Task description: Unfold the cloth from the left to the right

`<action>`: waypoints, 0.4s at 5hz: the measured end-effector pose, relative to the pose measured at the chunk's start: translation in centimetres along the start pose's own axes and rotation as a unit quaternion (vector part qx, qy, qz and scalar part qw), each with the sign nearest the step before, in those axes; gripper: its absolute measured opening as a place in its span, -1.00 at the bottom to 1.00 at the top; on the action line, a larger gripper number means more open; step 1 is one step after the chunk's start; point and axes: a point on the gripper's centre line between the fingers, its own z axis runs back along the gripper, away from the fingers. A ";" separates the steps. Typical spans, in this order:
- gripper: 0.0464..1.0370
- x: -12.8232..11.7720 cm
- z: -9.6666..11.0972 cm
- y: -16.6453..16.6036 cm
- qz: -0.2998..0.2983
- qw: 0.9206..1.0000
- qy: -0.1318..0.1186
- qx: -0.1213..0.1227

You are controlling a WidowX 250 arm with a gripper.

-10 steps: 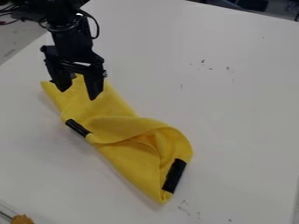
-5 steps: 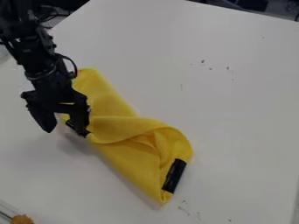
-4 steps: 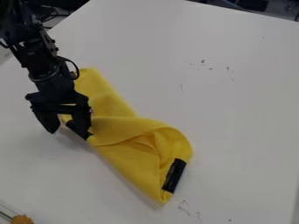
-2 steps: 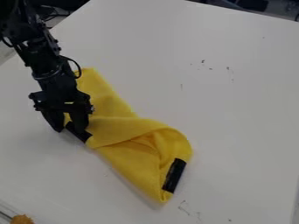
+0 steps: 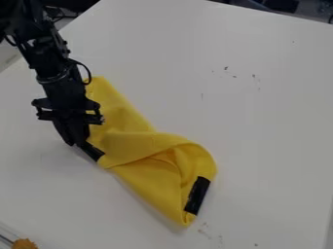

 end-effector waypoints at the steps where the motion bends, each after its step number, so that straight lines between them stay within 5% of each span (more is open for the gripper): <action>1: -0.96 0.3 1.7 -0.9 -0.013 1.000 -0.003 0.020; 2: -0.99 0.4 2.7 -1.6 -0.024 0.999 0.002 0.035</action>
